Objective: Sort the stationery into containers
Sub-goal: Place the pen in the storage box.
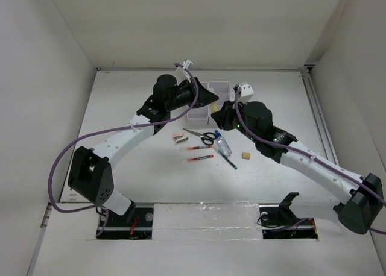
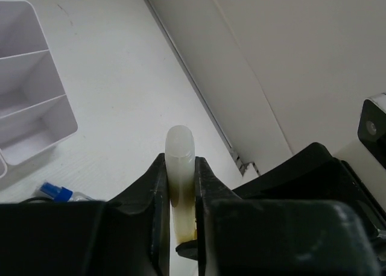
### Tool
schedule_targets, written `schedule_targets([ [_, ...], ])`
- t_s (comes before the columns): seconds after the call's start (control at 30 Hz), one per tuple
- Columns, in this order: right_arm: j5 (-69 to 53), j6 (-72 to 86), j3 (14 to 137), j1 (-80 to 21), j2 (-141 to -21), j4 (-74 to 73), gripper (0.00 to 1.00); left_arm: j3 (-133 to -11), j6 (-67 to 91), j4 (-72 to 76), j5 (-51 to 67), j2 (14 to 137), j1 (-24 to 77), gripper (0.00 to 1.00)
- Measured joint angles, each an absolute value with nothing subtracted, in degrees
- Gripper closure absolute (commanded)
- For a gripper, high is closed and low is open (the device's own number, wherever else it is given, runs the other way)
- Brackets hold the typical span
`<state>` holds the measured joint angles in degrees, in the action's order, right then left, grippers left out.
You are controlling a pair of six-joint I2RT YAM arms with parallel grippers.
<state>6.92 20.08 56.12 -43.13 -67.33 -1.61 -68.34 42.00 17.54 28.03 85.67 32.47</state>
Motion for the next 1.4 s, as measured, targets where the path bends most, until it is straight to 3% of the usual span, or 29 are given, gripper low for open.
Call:
schedule_targets([
  [0.07,7.5,20.1,56.1,-43.2,-67.5,-1.4,0.96,-69.1,41.8,17.2,28.3,86.5,32.5,1.0],
  [0.1,7.9,20.1,56.1,-43.2,-67.5,-1.2,0.83,-69.8,41.8,17.2,28.7,87.2,32.5,1.0],
  [0.13,8.4,20.1,56.1,-43.2,-67.5,-1.0,0.62,-70.7,41.6,16.8,29.0,87.8,32.5,1.0],
  [0.17,8.9,20.0,56.1,-43.1,-67.5,-0.8,0.21,-71.7,41.2,16.4,29.2,88.4,32.5,1.0],
  [0.2,9.0,20.1,56.1,-43.1,-67.4,-0.6,0.01,-73.0,40.0,16.0,28.4,89.1,32.6,1.0],
  [0.5,12.5,18.8,49.8,-43.8,-55.4,-1.0,0.01,-77.8,23.7,17.3,17.6,91.2,31.6,1.0],
  [0.9,15.2,18.6,42.9,-41.6,-39.5,-11.2,0.01,-81.2,10.3,28.6,6.2,105.7,28.6,1.0],
  [1.4,15.0,18.4,42.9,-41.6,-38.8,-14.0,0.01,-86.4,8.0,35.0,-2.1,115.3,28.6,1.0],
])
